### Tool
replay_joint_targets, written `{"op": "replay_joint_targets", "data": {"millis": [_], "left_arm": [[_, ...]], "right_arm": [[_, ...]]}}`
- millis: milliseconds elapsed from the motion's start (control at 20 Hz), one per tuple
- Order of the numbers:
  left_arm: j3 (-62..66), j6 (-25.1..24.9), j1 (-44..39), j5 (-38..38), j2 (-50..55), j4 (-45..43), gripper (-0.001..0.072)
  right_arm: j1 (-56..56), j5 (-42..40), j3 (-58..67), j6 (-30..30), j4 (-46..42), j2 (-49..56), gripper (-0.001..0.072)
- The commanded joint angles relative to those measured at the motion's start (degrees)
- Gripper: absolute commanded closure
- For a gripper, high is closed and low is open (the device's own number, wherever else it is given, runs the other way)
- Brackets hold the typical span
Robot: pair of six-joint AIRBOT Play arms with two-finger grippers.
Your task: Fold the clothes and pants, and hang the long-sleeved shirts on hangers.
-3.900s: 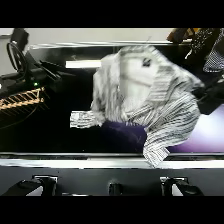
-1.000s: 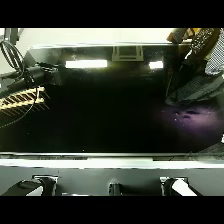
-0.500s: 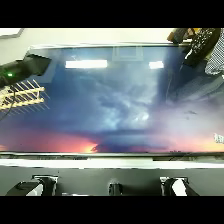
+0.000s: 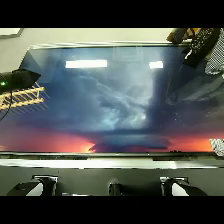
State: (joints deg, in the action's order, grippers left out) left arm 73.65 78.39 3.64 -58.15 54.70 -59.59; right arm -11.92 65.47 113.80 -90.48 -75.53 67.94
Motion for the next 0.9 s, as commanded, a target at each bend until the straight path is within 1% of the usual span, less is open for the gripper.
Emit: {"op": "replay_joint_targets", "data": {"millis": [0,100,200,300,450,650,850], "left_arm": [[-1.1,-0.7,0.2,-5.1,-2.3,-11.0,0.0677],[-5.6,-3.8,0.2,-4.9,-5.3,-13.8,0.0678],[-12.2,-4.1,0.2,-4.7,-8.1,-14.0,0.0677],[-17.2,-4.0,0.2,-3.5,-10.0,-14.0,0.0676],[-18.9,-4.0,0.2,-2.3,-9.9,-14.0,0.0672],[-18.9,-4.0,0.2,-2.3,-9.9,-14.0,0.0672],[-18.9,-4.0,0.2,-2.3,-9.9,-13.9,0.0672]], "right_arm": [[18.0,10.9,-4.0,11.4,-12.8,5.3,0.0673],[18.9,11.1,-10.8,12.1,-10.9,4.6,0.0673],[18.8,10.4,-18.6,13.3,-11.0,3.1,0.0673],[18.9,9.3,-25.7,13.1,-9.9,1.9,0.0673],[18.9,9.5,-32.4,11.4,-8.5,1.9,0.0672],[18.9,11.3,-34.1,11.5,-8.7,1.9,0.0672],[18.9,10.9,-34.1,11.4,-8.7,1.9,0.0672]]}}
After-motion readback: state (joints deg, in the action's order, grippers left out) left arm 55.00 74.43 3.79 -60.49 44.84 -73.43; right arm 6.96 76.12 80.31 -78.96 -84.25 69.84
